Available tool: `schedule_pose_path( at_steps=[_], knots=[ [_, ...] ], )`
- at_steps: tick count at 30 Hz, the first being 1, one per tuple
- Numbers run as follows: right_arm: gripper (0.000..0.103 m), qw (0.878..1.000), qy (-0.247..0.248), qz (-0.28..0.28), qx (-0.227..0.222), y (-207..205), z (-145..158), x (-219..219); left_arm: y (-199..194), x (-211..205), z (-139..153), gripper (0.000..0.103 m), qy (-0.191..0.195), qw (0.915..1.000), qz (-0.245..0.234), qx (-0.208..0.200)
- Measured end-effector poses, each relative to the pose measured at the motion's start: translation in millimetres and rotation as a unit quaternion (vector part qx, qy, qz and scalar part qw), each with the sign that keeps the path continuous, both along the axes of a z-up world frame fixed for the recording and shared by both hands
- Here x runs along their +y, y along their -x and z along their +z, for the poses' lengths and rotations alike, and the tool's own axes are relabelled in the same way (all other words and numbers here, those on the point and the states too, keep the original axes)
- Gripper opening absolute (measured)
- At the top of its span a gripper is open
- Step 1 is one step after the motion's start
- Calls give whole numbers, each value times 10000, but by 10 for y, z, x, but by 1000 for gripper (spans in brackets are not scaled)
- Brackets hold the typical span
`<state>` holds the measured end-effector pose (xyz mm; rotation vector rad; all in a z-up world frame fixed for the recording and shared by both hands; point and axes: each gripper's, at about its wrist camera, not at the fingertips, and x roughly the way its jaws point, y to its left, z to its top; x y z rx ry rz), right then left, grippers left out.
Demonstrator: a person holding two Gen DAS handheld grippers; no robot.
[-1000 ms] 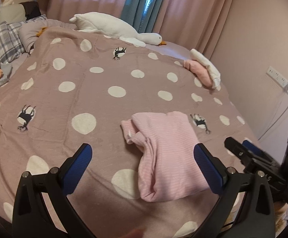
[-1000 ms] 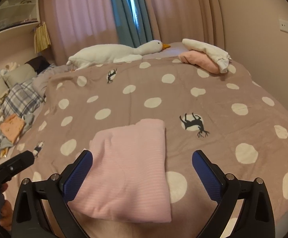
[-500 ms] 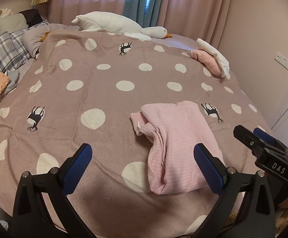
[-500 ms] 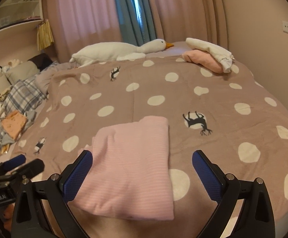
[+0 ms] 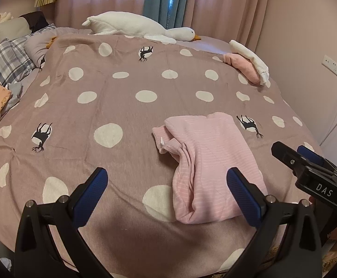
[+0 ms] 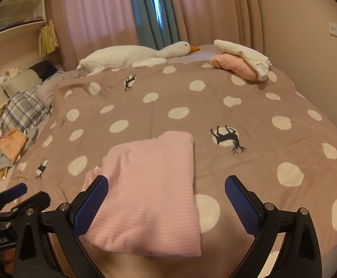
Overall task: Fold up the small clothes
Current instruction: 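Open both grippers and withdraw from the folded sweater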
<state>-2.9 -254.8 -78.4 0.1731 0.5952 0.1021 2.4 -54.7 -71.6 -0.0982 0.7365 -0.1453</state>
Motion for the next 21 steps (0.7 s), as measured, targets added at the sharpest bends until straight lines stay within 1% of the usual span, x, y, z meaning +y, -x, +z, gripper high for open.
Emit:
schedule_pose_path(
  at_steps=[21],
  knots=[
    [100,10000,43,5,78,-5,-39,46,13,-32,-36,103,20,10000,-35,57]
  ],
)
